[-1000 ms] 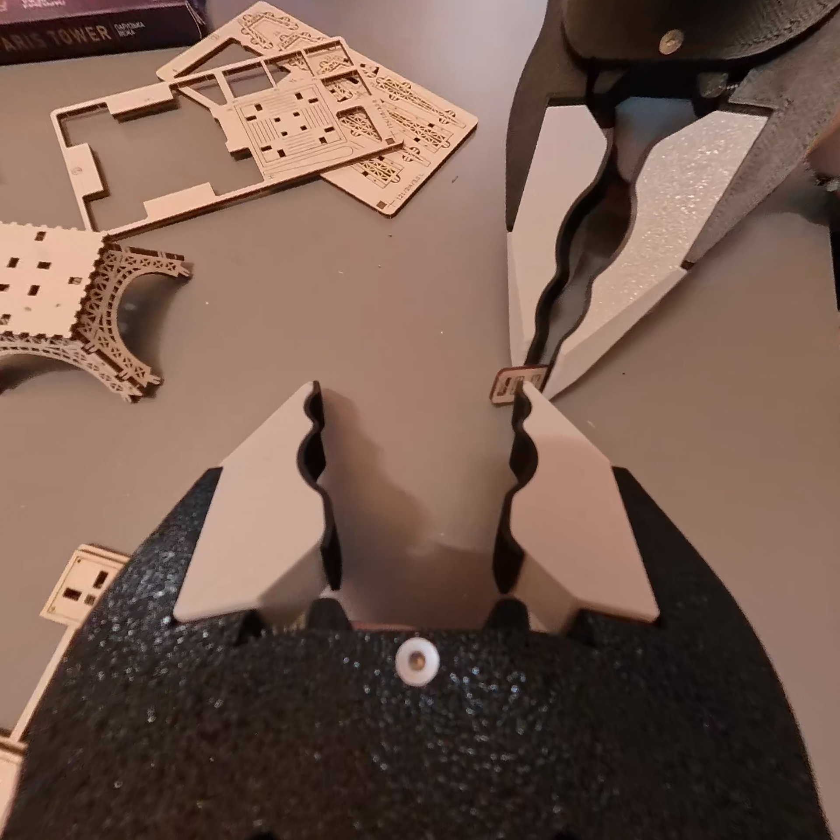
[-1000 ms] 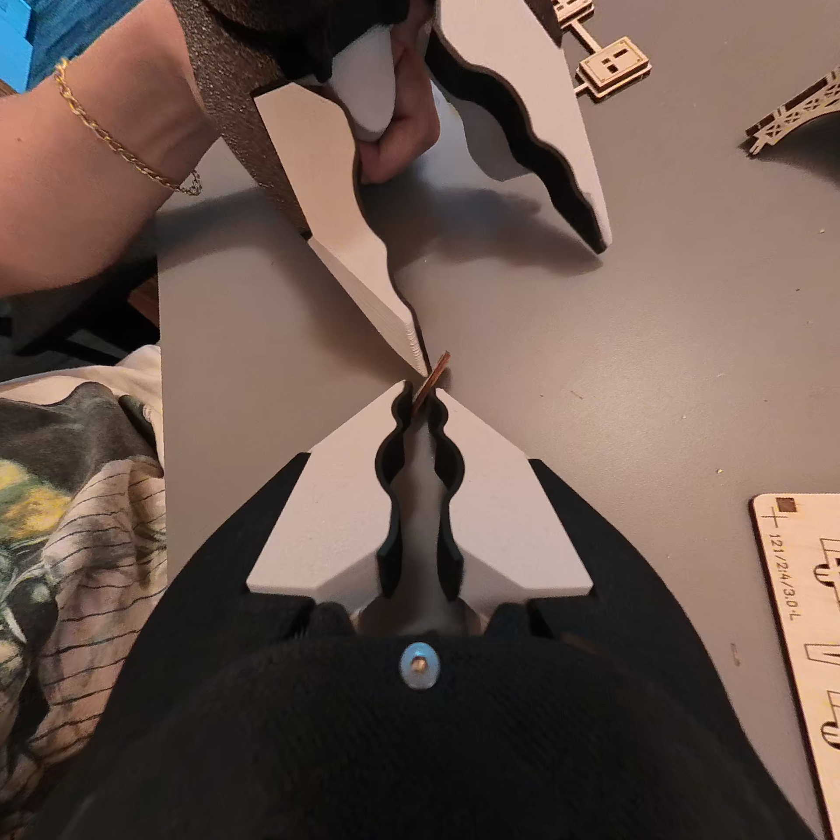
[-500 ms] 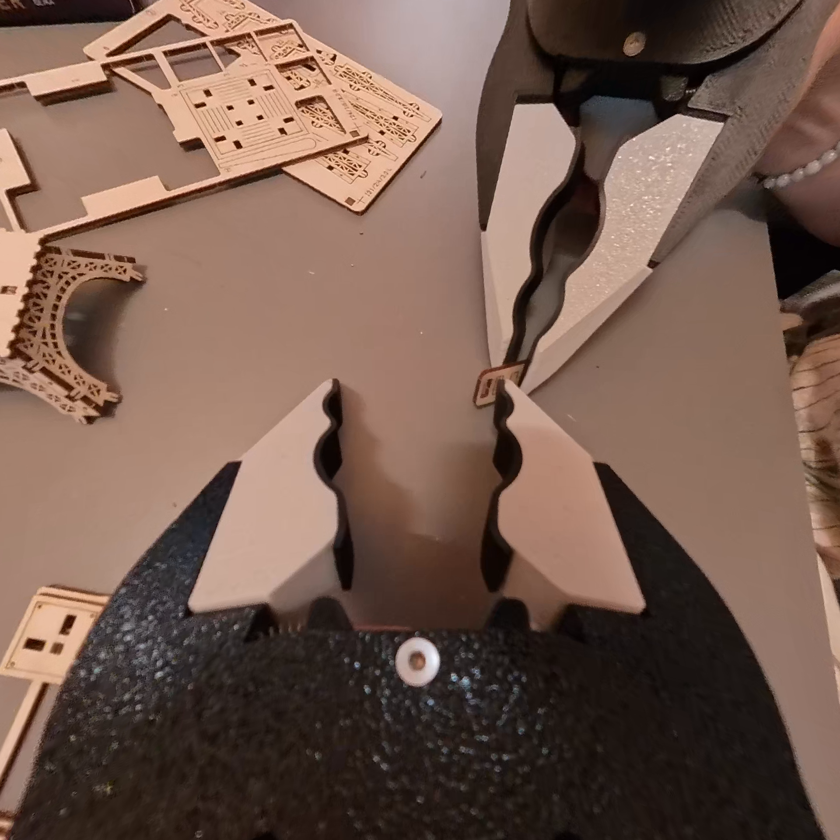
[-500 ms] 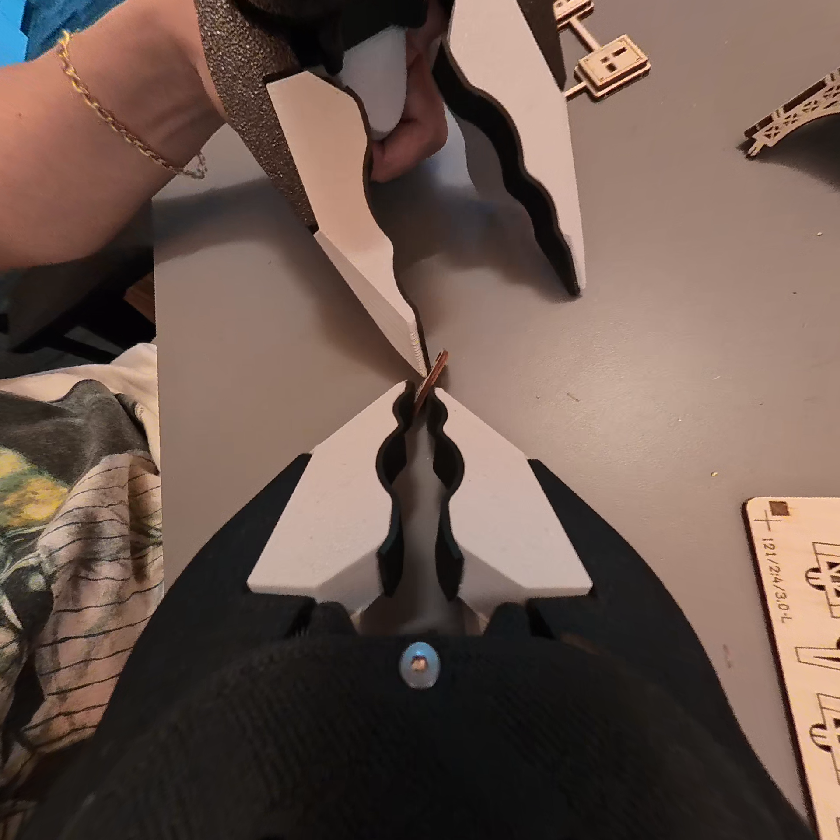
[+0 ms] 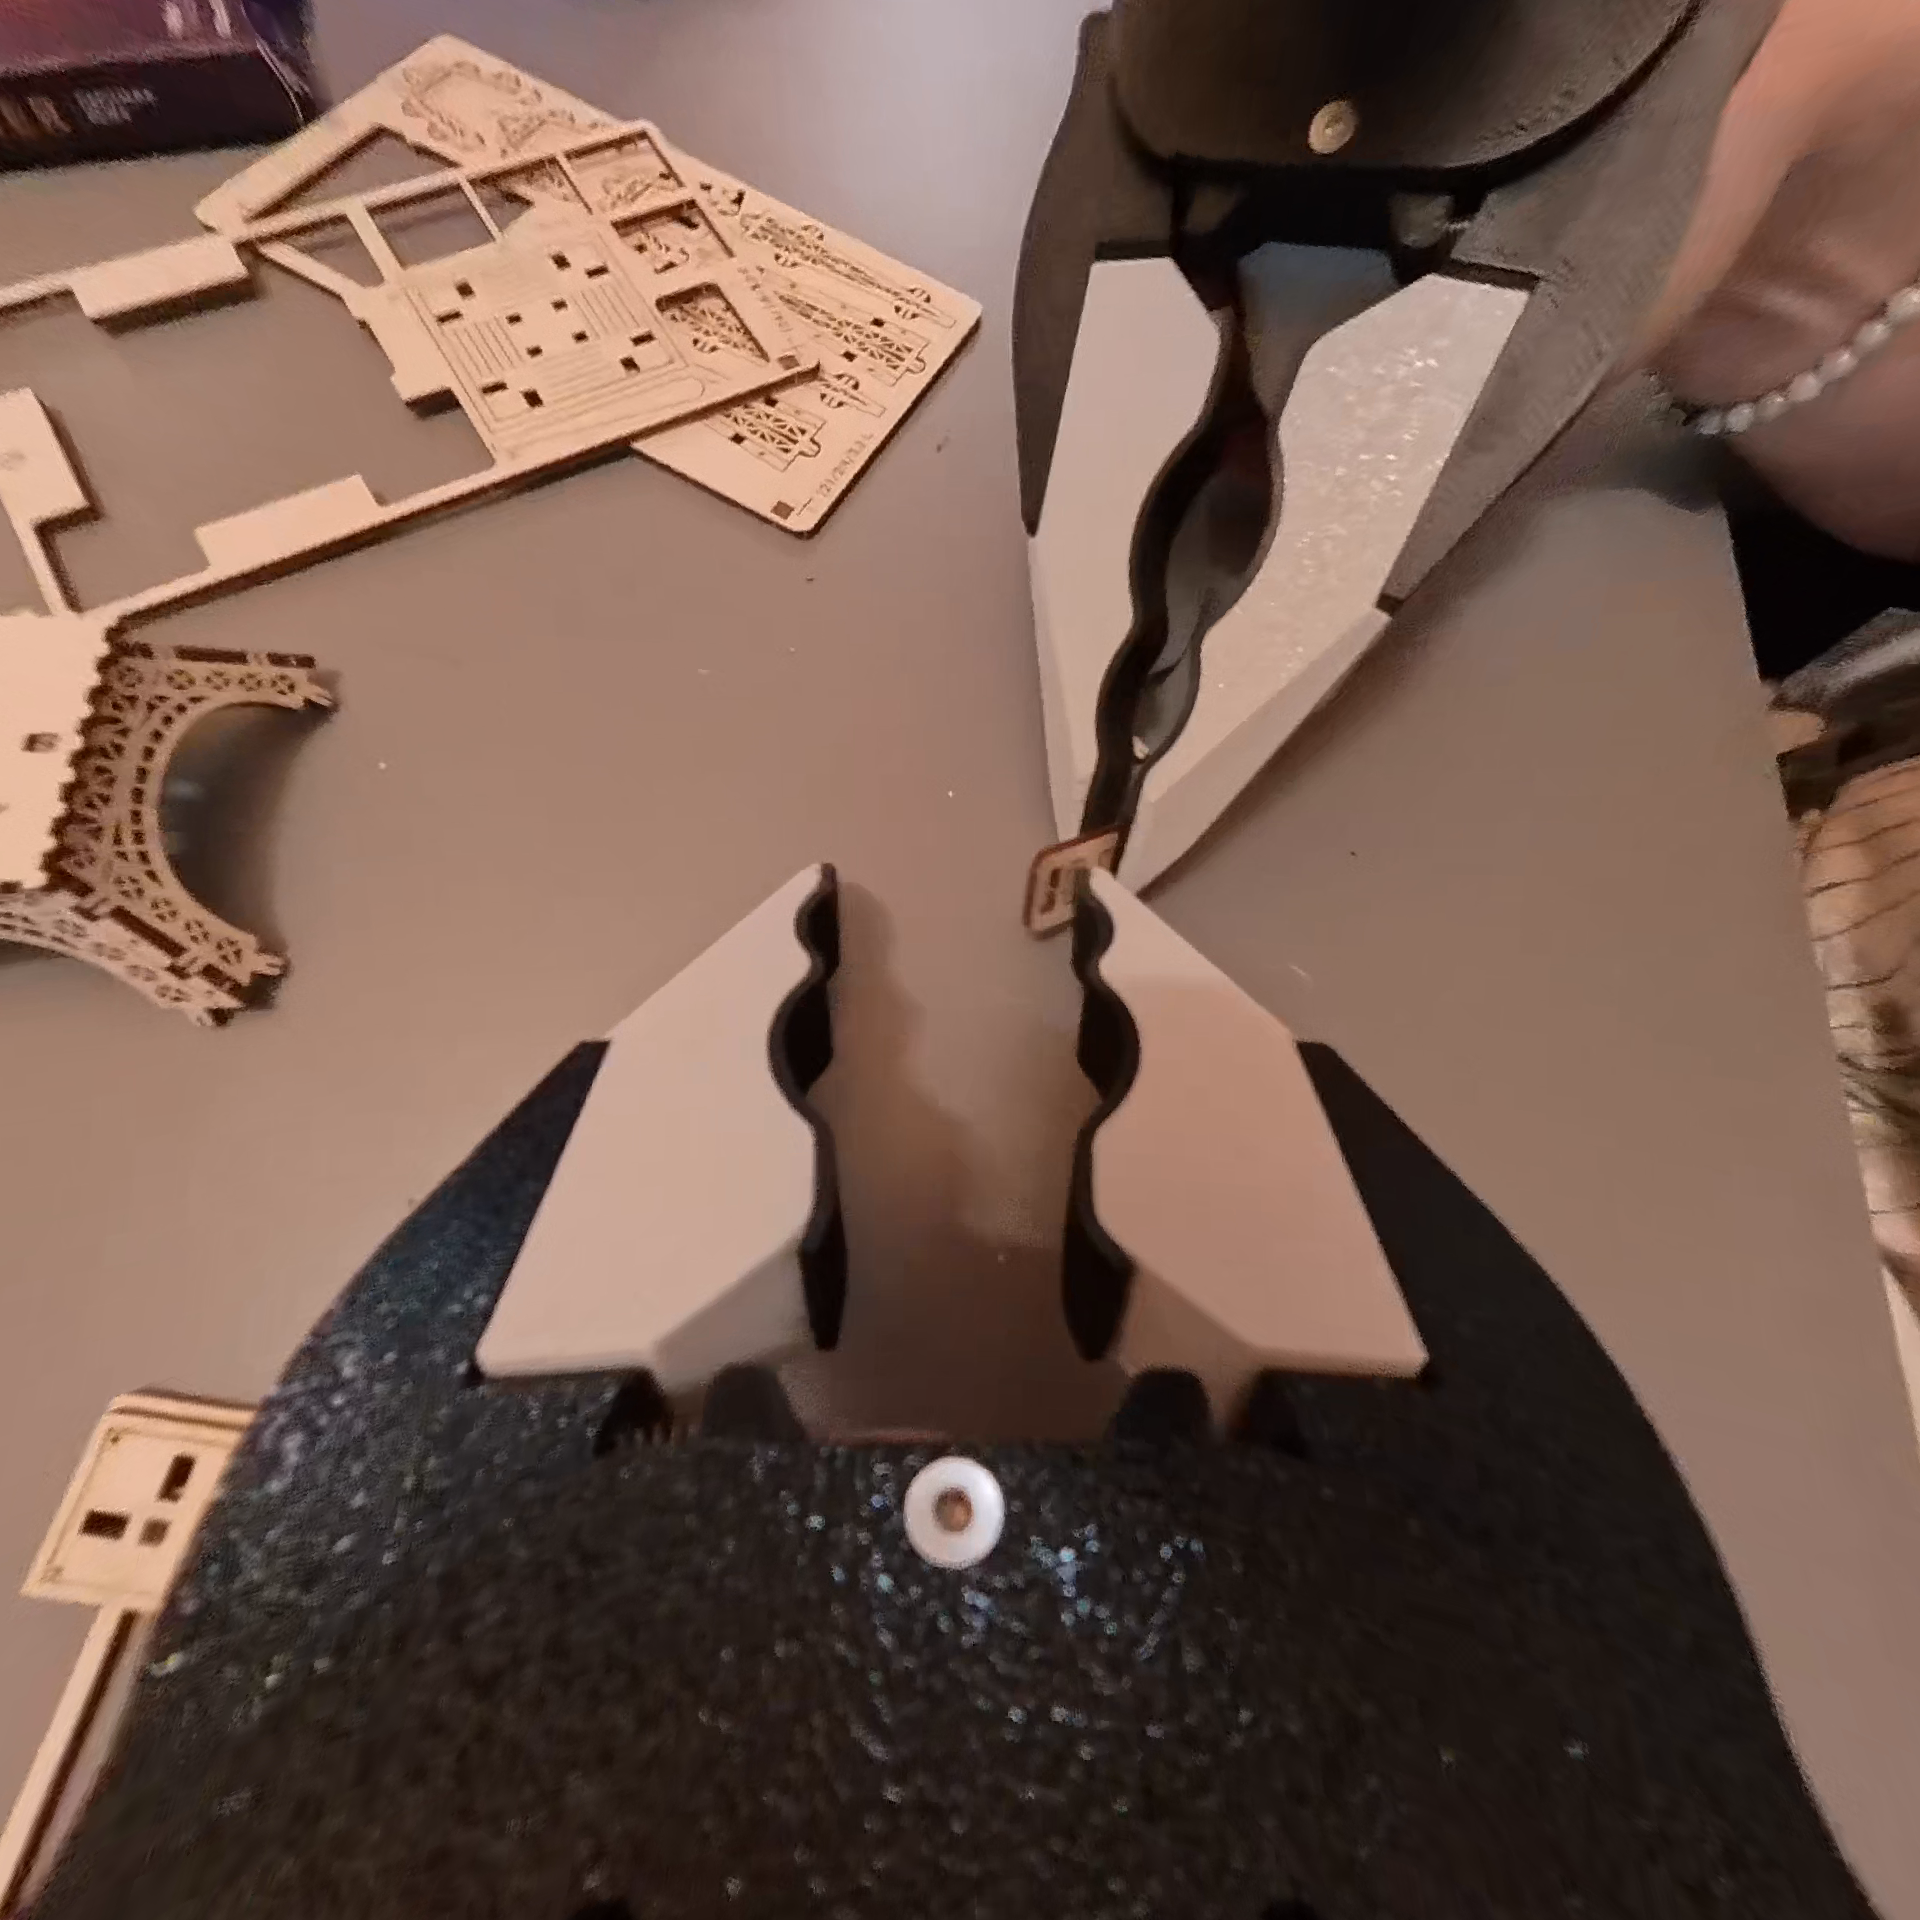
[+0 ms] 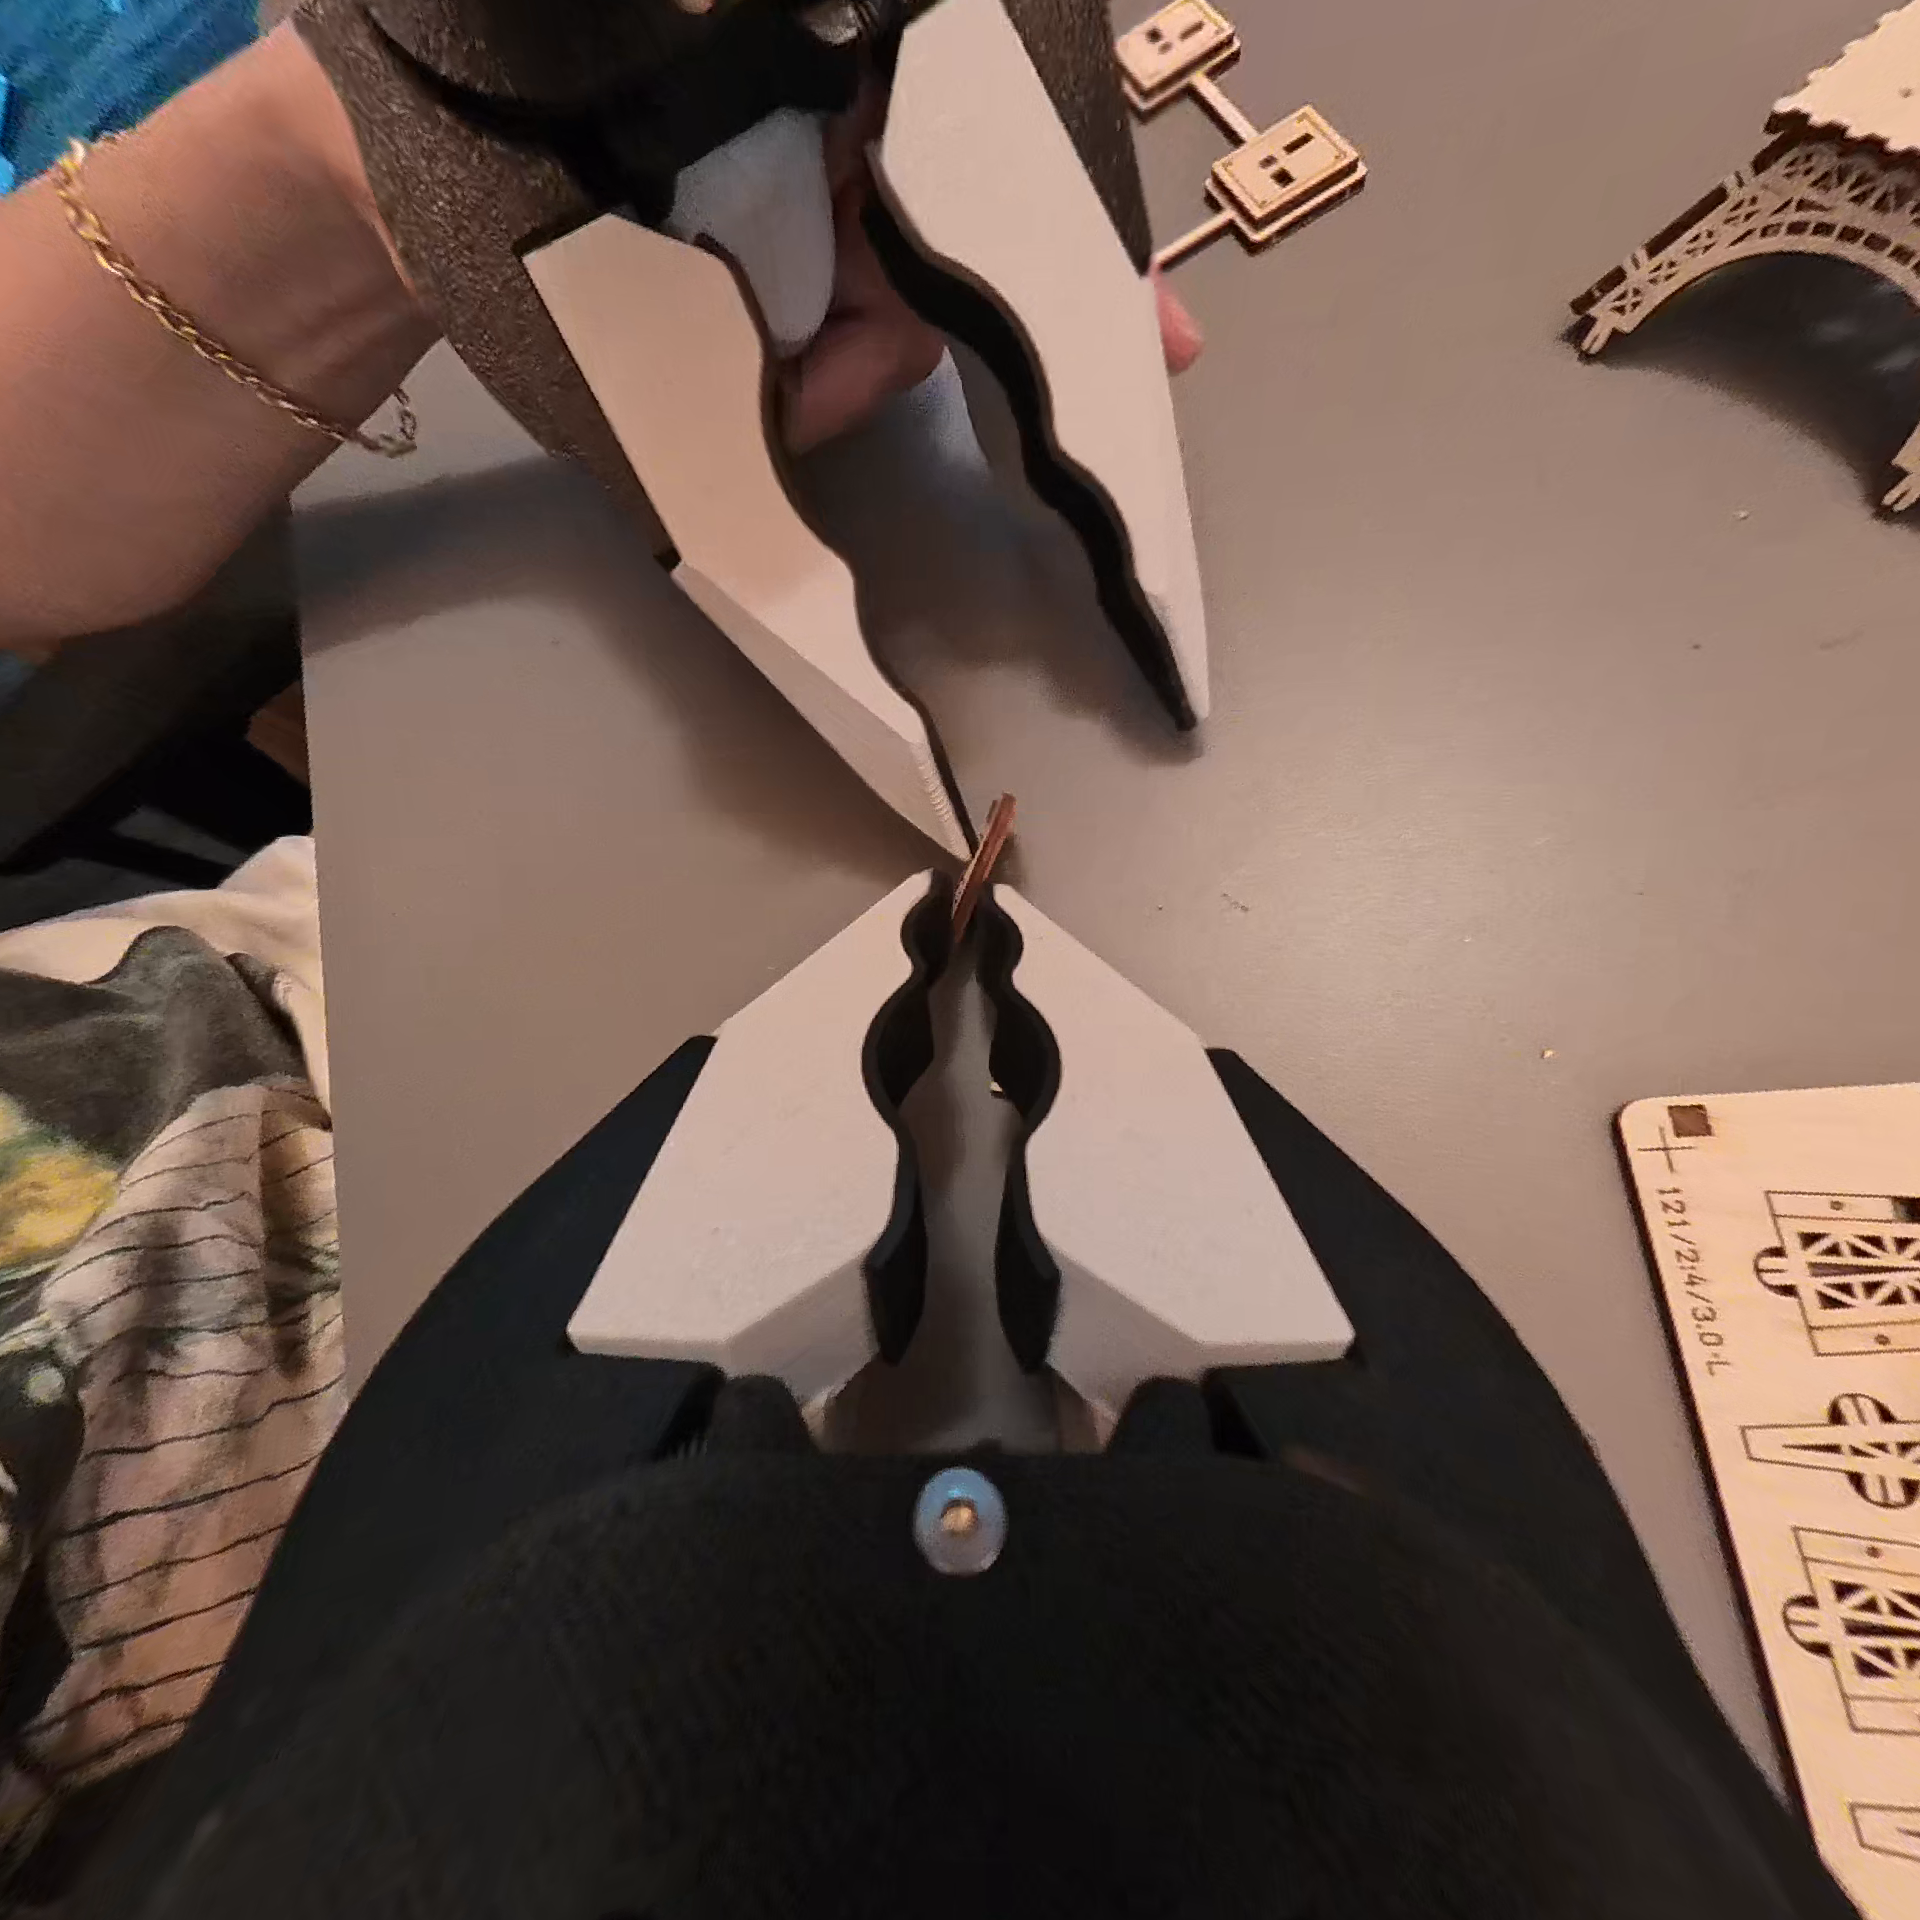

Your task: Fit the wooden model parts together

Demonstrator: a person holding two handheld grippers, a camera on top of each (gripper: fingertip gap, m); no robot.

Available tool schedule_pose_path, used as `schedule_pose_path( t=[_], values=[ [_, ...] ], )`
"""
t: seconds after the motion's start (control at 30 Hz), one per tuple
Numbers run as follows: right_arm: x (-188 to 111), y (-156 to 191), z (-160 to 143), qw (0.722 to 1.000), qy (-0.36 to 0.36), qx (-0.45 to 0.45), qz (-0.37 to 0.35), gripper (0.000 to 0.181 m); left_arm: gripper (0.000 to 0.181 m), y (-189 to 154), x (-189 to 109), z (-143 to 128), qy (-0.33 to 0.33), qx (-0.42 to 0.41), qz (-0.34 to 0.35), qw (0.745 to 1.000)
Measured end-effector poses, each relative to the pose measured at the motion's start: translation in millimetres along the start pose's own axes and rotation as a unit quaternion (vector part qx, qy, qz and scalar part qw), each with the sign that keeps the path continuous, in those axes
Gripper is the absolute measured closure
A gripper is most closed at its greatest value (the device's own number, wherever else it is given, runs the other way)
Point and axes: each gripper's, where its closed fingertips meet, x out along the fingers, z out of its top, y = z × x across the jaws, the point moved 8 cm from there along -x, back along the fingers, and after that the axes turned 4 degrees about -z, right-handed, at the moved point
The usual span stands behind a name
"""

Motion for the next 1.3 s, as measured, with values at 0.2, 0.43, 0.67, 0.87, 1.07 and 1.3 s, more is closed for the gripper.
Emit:
schedule_pose_path(
  t=[0.2,0.43,0.67,0.87,1.07,1.3],
  values=[
    [0,0,0,1.0,0.0,0.008,0.018,0.179,0.129,0,-11,0,-0.041,0.0,0.032,0.999],
    [0,-1,0,0.999,-0.004,0.03,0.015,0.179,0.122,-11,-7,-3,-0.023,0.013,0.101,0.995],
    [0,-5,0,0.997,-0.007,0.067,0.022,0.179,0.132,-18,-8,-1,-0.035,0.023,0.173,0.984],
    [0,-7,0,0.996,-0.014,0.08,0.027,0.179,0.124,-19,-6,-2,-0.025,0.021,0.192,0.981],
    [0,-9,1,0.995,-0.013,0.096,0.035,0.179,0.119,-22,-6,-3,-0.029,-0.033,0.237,0.971],
    [1,-10,1,0.994,-0.017,0.106,0.029,0.179,0.118,-22,-5,-3,-0.028,-0.06,0.263,0.963]
  ],
)
